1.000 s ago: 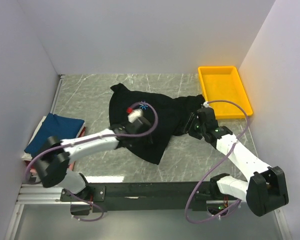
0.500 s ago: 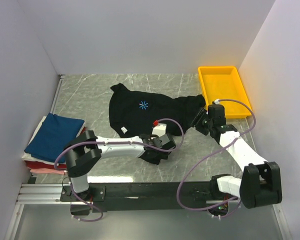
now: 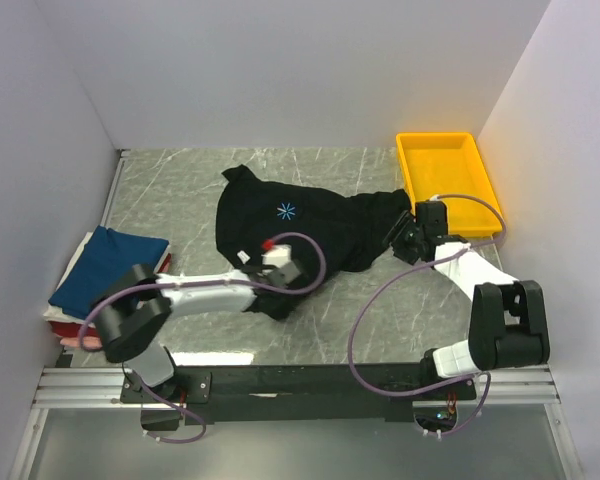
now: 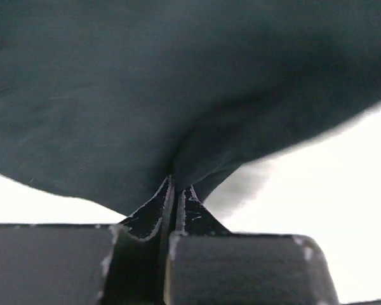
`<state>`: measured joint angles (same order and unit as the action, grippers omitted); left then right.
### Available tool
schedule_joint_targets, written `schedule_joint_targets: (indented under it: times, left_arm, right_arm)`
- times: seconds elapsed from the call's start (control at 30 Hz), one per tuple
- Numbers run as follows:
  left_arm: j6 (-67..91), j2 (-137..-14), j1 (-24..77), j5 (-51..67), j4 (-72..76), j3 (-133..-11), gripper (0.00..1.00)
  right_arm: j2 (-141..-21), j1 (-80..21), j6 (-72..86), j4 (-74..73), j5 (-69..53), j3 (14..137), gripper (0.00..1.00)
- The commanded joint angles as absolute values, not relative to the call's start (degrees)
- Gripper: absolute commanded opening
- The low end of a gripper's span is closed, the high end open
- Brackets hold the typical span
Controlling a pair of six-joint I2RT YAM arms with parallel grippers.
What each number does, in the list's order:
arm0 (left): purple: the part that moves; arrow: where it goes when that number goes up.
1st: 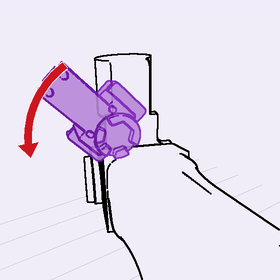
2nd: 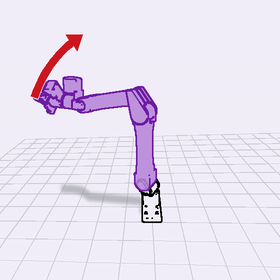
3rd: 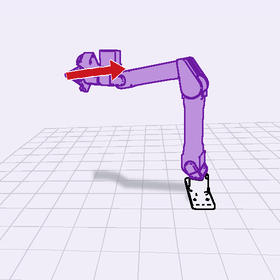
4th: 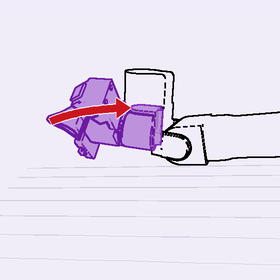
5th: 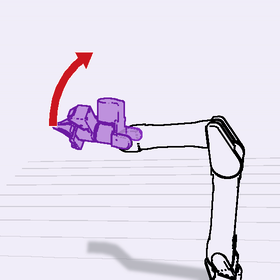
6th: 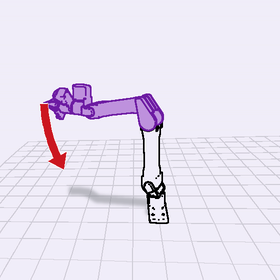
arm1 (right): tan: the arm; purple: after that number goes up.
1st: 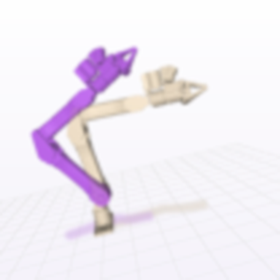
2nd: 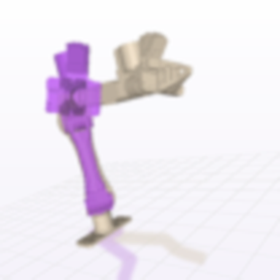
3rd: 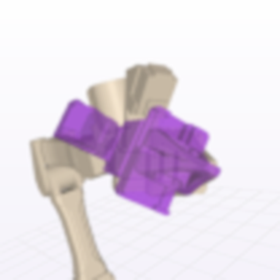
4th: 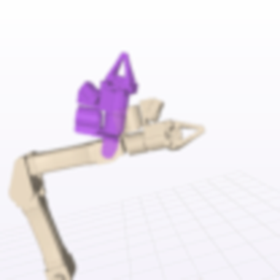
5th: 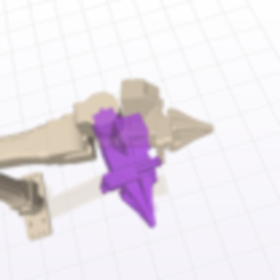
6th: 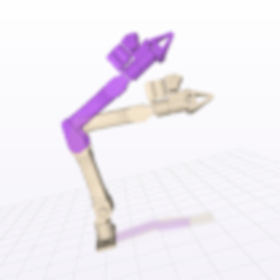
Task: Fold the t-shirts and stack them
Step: Flatten the tshirt out
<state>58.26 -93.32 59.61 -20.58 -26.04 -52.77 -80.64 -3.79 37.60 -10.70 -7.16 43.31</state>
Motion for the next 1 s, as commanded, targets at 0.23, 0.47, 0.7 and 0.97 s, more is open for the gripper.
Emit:
schedule_joint_targets:
  times: [0.23, 0.47, 0.7, 0.97]
  left_arm:
    - [62.84, -66.72, 38.61, -16.88, -29.97, -41.93, 0.01]
    - [59.51, -57.13, 25.33, -13.72, -31.29, -42.19, 0.0]
    - [55.9, -58.71, 20.13, -10.37, -30.67, -46.49, 0.01]
    - [53.97, -60.03, 18.28, -8.97, -30.41, -48.95, 0.0]
  right_arm:
    - [-86.3, -3.34, 37.53, -7.65, -7.56, 47.72, 0.61]
    - [-88.24, -3.34, 37.27, -7.65, -6.33, 48.34, 0.61]
    - [-94.64, -3.43, 37.71, -8.52, -5.27, 53.25, 0.61]
    - [-102.65, -3.95, 36.92, -11.51, -1.67, 61.17, 0.56]
